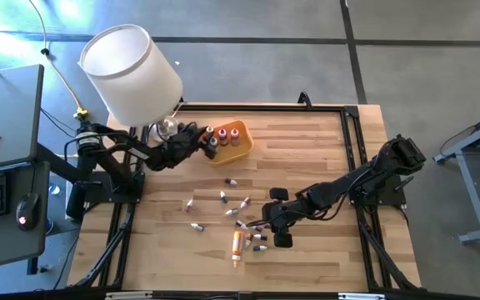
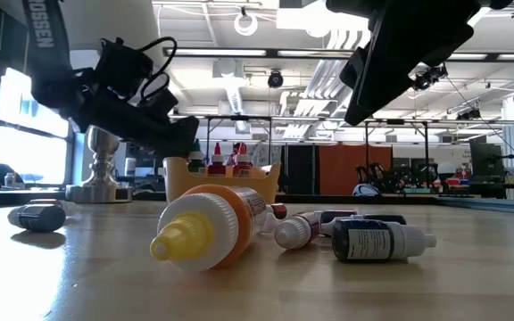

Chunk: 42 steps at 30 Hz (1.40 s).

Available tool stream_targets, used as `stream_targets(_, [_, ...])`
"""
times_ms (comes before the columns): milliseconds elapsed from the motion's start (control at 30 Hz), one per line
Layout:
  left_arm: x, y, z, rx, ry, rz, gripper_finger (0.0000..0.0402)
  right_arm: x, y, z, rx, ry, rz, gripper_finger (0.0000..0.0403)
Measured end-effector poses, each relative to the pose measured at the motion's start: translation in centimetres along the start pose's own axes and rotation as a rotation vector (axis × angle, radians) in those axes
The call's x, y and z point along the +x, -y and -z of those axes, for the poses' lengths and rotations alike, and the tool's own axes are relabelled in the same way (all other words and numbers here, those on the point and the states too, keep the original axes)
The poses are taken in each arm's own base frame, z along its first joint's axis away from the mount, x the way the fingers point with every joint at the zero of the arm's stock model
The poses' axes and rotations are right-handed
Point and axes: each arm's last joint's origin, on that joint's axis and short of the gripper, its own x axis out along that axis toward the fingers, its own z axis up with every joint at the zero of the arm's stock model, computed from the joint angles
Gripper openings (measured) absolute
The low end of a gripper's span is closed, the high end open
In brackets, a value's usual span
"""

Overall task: Pick & Place food coloring
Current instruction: Put the left large yellow food coloring bottle into the bin, then put the large yellow food coloring bottle into the bin

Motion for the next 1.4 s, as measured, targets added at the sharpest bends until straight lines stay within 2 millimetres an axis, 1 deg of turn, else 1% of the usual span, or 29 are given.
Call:
stream_targets(133, [0.3, 0.1, 0.0, 0.007, -0.028, -0.033, 0.016, 0.0, 0.0, 0.0, 0.0, 0.0, -0.001, 0.0138])
stream_targets(200, [0.3, 0.1, 0.2, 0.002, -0.051, -0.042, 0.0169, 0.0, 0.0, 0.0, 0.0, 0.0, -0.001, 0.0138])
stream_targets(700, [0.3, 0.1, 0.0, 0.015, -0.05, -0.04, 0.0167, 0.0, 0.0, 0.0, 0.0, 0.0, -0.001, 0.0138])
stream_targets(833, [0.0, 0.1, -0.9, -0.003, -0.018, -0.027, 0.0167, 0.0, 0.0, 0.0, 0.0, 0.0, 0.0, 0.0138])
stream_targets(1100, [-1.2, 0.2, -3.5, -0.034, 0.077, 0.034, 0.0167, 0.0, 0.0, 0.0, -0.013, 0.004, 0.004, 0.0138])
stream_targets(1300, [-3.1, 0.9, -5.8, -0.037, 0.175, 0.097, 0.0167, 0.0, 0.1, -0.7, -0.142, 0.102, 0.102, 0.0138])
stream_targets(1400, [-4.5, 1.6, -6.9, -0.026, 0.23, 0.151, 0.0167, 0.2, -0.1, -1.2, -0.248, 0.153, 0.094, 0.0138])
